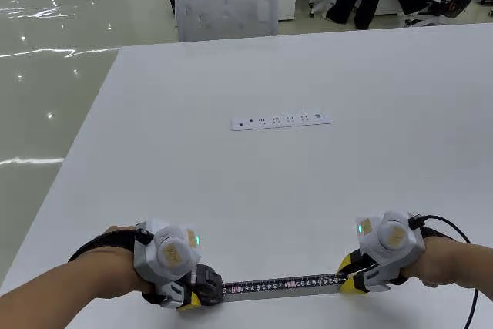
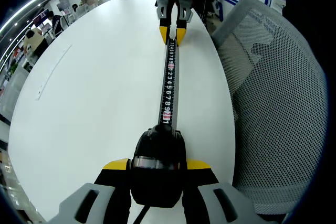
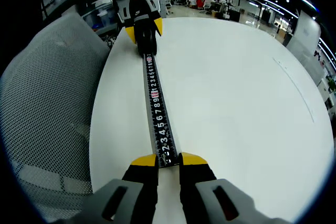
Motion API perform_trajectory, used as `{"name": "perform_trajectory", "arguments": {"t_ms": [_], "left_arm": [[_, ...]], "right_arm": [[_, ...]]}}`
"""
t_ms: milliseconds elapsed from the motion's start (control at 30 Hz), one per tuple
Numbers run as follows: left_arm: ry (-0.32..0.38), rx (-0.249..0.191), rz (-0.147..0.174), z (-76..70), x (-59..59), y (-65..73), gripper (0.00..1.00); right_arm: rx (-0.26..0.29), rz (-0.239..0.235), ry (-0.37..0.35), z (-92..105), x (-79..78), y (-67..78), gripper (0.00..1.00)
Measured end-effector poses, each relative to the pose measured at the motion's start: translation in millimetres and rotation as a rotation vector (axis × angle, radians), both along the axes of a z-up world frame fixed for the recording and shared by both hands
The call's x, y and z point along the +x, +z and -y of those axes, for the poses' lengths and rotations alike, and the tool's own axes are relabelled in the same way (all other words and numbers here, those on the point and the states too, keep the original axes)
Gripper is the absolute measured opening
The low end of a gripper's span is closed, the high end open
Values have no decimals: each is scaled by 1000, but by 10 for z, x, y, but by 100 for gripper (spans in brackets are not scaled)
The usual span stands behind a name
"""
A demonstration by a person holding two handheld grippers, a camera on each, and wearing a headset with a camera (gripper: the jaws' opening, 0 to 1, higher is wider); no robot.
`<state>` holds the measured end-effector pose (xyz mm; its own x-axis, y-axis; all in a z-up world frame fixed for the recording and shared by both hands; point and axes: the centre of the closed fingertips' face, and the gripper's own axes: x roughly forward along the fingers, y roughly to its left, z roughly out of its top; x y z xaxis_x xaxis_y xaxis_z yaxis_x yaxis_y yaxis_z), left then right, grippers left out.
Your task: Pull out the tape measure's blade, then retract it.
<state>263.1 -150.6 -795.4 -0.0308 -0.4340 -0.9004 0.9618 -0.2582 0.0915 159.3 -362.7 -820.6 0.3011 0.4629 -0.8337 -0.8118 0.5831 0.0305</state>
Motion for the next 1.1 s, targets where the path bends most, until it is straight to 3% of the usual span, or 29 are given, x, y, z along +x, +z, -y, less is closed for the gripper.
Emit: {"name": "perform_trajectory", "arguments": {"t_ms": [1100], "left_arm": [[5, -4, 1, 7, -7, 0, 34]], "right_arm": [[5, -9, -21, 90, -33, -3, 13]]}}
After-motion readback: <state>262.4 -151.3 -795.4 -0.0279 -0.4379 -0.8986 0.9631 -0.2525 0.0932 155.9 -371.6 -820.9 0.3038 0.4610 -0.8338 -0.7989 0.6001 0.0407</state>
